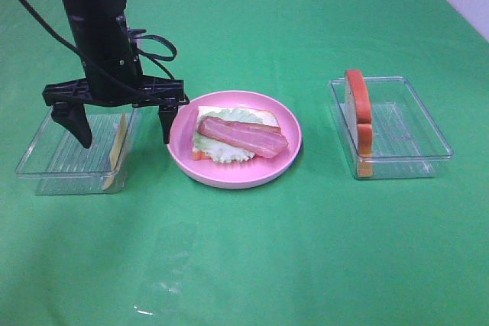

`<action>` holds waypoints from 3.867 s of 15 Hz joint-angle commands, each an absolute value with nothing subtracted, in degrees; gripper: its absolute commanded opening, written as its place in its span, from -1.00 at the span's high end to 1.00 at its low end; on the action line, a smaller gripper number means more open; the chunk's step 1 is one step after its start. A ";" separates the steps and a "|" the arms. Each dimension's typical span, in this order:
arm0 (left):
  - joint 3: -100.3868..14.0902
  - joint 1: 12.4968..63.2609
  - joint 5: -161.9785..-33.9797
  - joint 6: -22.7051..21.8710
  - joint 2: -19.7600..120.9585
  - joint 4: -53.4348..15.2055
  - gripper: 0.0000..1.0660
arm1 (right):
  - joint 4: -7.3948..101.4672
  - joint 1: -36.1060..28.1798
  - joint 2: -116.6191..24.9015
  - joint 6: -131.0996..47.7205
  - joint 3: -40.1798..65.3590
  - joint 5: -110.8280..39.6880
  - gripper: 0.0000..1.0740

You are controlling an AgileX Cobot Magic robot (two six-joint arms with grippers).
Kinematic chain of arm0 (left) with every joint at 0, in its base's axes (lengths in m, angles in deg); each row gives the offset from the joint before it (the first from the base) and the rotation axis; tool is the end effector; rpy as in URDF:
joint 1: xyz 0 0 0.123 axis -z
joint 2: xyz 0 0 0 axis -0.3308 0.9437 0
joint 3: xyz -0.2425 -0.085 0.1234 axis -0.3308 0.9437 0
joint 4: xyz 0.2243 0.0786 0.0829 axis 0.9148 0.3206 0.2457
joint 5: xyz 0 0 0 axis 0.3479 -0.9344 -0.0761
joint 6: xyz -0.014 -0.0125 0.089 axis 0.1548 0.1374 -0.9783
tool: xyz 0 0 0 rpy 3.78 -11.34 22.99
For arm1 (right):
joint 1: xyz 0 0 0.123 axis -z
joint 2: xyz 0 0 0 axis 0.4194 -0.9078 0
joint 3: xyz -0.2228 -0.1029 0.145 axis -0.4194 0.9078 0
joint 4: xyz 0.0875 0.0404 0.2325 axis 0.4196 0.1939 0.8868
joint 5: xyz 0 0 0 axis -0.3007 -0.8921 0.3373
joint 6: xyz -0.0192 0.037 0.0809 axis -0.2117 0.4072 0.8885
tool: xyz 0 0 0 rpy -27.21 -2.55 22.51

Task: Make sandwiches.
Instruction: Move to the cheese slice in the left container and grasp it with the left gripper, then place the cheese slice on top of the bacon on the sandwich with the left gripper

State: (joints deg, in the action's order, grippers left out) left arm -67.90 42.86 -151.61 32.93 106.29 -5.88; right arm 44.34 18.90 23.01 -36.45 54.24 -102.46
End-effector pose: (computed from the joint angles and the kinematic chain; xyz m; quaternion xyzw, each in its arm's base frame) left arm 0.3934 -0.1736 0.1615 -0.0575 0.9982 -0.0140 0.0036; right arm -0.0024 -0.0039 0.2607 -0.0389 0.8748 0.0057 0.4828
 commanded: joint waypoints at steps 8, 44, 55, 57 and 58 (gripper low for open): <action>-67.50 42.92 -151.95 34.93 107.44 -5.25 0.12 | 44.40 19.01 24.62 -36.56 54.01 -102.18 -0.57; -67.56 42.92 -158.54 32.87 107.32 -3.36 0.81 | 44.40 19.01 24.62 -36.56 54.01 -102.18 -0.57; -72.03 42.92 -161.81 32.41 107.61 -3.70 1.00 | 44.40 19.01 24.62 -36.56 54.01 -102.18 -0.57; -72.03 42.92 -161.75 31.32 107.55 -3.70 1.00 | 44.40 19.01 24.62 -36.56 54.01 -102.18 -0.57; -72.14 42.92 -161.75 31.32 107.49 -3.70 1.00 | 44.40 19.01 24.62 -36.56 54.01 -102.18 -0.57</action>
State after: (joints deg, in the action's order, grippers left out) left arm -71.97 42.81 -156.25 31.61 107.44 -3.64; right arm 44.34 18.90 23.01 -36.45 54.24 -102.46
